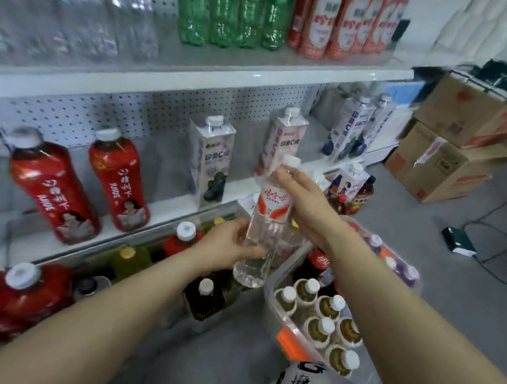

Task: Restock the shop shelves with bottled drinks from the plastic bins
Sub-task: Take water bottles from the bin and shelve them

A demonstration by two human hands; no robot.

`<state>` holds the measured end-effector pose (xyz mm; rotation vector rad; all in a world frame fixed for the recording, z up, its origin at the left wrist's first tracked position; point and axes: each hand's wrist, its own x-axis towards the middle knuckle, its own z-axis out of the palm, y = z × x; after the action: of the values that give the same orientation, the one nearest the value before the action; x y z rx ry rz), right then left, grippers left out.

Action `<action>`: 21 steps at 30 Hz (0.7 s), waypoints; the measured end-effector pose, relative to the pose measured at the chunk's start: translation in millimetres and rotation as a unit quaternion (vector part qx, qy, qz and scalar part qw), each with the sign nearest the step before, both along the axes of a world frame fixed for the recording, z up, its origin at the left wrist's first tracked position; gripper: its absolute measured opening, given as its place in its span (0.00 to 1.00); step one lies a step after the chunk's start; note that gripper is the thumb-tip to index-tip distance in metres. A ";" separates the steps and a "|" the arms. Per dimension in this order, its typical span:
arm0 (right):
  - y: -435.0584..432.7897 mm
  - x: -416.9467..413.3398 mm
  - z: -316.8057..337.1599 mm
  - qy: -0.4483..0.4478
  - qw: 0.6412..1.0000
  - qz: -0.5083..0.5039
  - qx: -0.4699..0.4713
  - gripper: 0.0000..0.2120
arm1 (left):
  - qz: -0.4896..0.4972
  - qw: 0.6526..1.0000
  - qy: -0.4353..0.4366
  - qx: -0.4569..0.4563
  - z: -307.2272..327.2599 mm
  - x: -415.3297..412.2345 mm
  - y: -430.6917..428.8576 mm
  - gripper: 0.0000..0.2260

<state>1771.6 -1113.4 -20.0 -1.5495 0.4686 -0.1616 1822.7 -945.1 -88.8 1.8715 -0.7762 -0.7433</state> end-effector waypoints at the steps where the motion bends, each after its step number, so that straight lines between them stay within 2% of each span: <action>1: 11.8 5.3 -2.5 0.005 1.000 0.027 -0.009 0.39 | 0.017 1.000 -0.010 -0.005 4.5 3.8 12.2 0.19; 2: 22.1 10.7 -5.8 0.008 0.998 0.053 -0.020 0.44 | 0.037 0.999 -0.015 -0.011 6.7 9.2 24.1 0.19; 4: 46.6 21.6 -9.3 0.029 0.994 0.090 -0.058 0.43 | 0.081 0.996 -0.015 -0.021 13.1 19.9 48.2 0.17; 7: 86.6 38.0 -12.7 0.047 0.978 0.143 -0.144 0.26 | 0.142 0.989 -0.036 -0.013 23.1 37.3 85.7 0.17; 12: 146.8 74.2 1.4 0.008 0.969 0.156 -0.191 0.17 | 0.205 0.975 -0.086 0.000 39.2 60.0 143.8 0.20; 14: 167.3 87.7 10.1 -0.008 0.961 0.163 -0.225 0.20 | 0.224 0.968 -0.110 -0.003 49.0 65.6 165.4 0.19; 18: 204.4 107.7 28.7 -0.031 0.955 0.158 -0.249 0.33 | 0.267 0.956 -0.125 -0.006 65.0 75.1 201.4 0.15; 21: 227.4 115.4 43.2 -0.053 0.954 0.165 -0.244 0.30 | 0.290 0.946 -0.143 -0.012 77.1 79.3 223.9 0.15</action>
<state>1887.1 -886.1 23.3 -2.0691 0.0754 -0.1033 1902.0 -721.3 -11.7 2.0647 -0.3628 -0.0898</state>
